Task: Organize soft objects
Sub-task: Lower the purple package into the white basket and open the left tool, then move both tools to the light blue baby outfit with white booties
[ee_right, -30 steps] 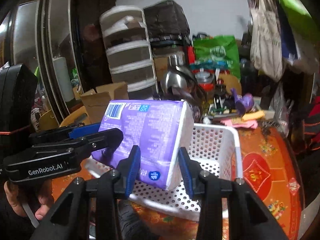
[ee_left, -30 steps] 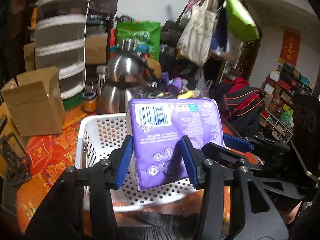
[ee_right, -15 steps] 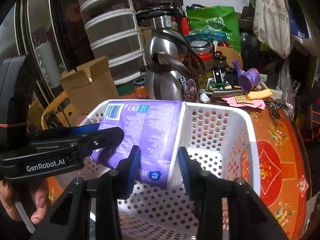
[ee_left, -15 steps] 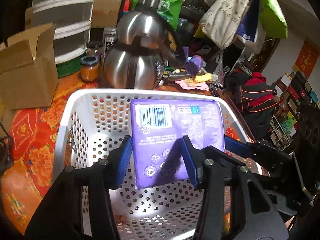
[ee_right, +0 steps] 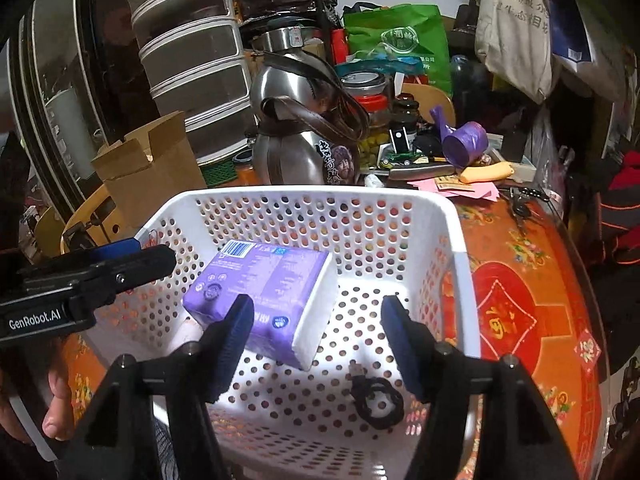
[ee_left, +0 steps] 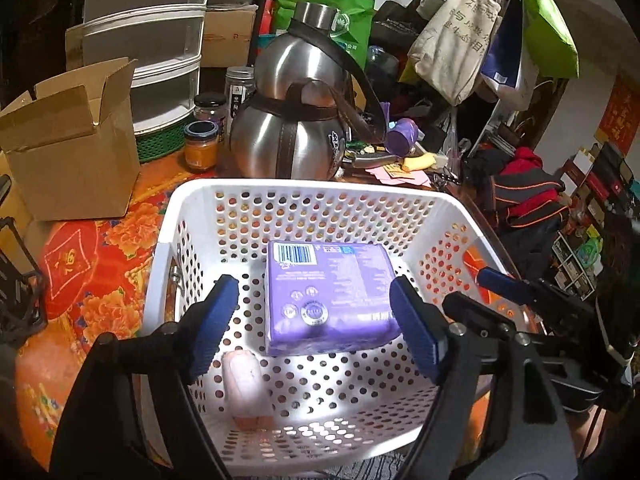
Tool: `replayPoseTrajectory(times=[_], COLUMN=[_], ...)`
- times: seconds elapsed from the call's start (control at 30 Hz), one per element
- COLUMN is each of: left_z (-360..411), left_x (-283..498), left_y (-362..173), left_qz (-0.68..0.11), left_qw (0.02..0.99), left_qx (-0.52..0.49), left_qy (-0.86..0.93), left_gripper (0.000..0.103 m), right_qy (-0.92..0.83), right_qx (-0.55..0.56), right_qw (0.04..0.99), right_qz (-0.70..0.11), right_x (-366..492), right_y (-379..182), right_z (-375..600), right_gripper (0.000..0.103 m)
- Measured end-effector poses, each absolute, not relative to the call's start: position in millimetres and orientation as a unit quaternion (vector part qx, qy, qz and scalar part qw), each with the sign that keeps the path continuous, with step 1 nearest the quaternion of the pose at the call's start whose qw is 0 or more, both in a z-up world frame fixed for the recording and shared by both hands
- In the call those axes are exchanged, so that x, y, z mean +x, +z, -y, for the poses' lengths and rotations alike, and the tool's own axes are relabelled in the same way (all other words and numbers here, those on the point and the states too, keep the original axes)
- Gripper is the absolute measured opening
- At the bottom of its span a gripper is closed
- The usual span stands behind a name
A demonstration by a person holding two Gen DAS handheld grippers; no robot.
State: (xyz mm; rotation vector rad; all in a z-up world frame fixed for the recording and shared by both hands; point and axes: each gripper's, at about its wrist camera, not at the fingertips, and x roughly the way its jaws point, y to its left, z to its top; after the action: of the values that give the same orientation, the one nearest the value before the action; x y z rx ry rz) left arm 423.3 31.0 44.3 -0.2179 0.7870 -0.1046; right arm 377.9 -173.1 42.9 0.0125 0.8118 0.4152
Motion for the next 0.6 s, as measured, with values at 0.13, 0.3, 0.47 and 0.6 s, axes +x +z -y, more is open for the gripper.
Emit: replayPoseTrajectory(times=[0.13, 0.3, 0.47, 0.6], left_z=[-29.3, -28.9, -22.5, -23.8], left_x=[414.2, 399.7, 370.4, 334.4], left_y=[46.2, 51.4, 57.7, 61.2], left_qz=[-0.382, -0.376, -0.364, -0.345], left_qw=[0.918, 0.921, 0.930, 0.937], left_qx=[-0.099, -0.091, -0.051, -0.049], left_qy=[-0.048, -0.044, -0.015, -0.022], left_gripper=[0.076, 0.078, 0.078, 0.078], right_qy=[0.203, 0.201, 0.195, 0.188], right_qx=[0.007, -0.001, 0.004, -0.003], right_qw=[0.900, 0.903, 0.905, 0.910], right_qz=[-0.387, -0.380, -0.378, -0.369], right_x=[369.8, 360.2, 347.1, 326.5], right_y=[48.5, 53.7, 58.7, 64.1], right_z=[174.0, 171.4, 175.9, 180.9], right_gripper=[0.066, 0.080, 0.082, 0.082])
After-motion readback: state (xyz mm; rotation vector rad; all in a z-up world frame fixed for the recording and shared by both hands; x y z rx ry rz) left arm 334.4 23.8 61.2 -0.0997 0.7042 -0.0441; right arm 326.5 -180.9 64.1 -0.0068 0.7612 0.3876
